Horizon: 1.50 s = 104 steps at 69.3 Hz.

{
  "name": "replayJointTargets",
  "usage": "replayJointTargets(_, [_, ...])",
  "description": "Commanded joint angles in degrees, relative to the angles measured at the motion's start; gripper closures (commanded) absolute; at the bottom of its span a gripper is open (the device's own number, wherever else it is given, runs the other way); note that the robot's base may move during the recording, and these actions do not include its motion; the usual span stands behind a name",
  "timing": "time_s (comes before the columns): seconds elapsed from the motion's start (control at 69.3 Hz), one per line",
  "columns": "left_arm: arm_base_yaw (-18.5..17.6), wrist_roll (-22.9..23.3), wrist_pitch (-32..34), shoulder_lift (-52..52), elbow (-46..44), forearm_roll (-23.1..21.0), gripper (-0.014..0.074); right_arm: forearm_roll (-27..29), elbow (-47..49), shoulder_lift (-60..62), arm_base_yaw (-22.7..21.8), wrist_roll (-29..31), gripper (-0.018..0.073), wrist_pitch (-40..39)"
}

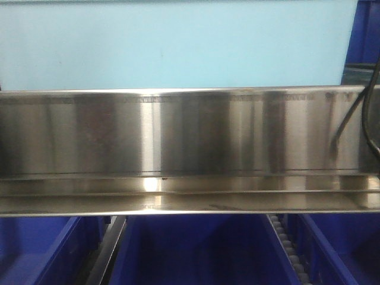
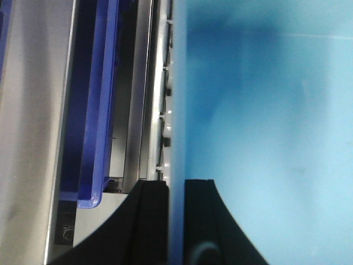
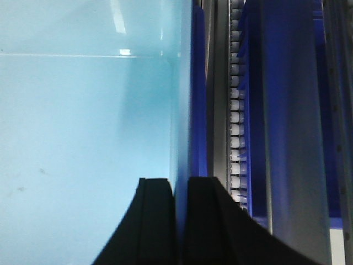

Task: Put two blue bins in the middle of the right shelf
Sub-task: 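Lift and pull both held bins out of the shelf toward the robot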

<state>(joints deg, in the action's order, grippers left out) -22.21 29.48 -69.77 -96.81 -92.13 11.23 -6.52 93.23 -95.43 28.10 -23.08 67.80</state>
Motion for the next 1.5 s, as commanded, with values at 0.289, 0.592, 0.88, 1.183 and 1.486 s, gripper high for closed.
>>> replayJointTargets(0.289, [-0.32,-0.31,-0.20,5.60,-1.53,0.94,0.0707,-6.34,5.11,4.67,2.45,-2.48,0.0721,2.16])
replayJointTargets(0.592, [-2.18,-0.44,-0.20,7.24,-13.19,4.54,0.0707,-11.37,7.00,9.60,6.04,-5.85,0.0721,2.16])
replayJointTargets(0.88, [-7.30,-0.56,-0.20,8.50,-14.60,8.34,0.0707,-11.99,9.50,9.86,6.04,-5.85,0.0721,2.16])
replayJointTargets(1.183, [-7.34,-0.56,-0.20,8.50,-14.83,10.01,0.0707,-14.22,10.64,9.99,6.04,-5.85,0.0721,2.16])
replayJointTargets(1.486, [-7.34,-0.28,-0.20,8.50,-19.78,10.93,0.0707,-14.44,15.37,9.99,6.04,-5.75,0.0721,2.16])
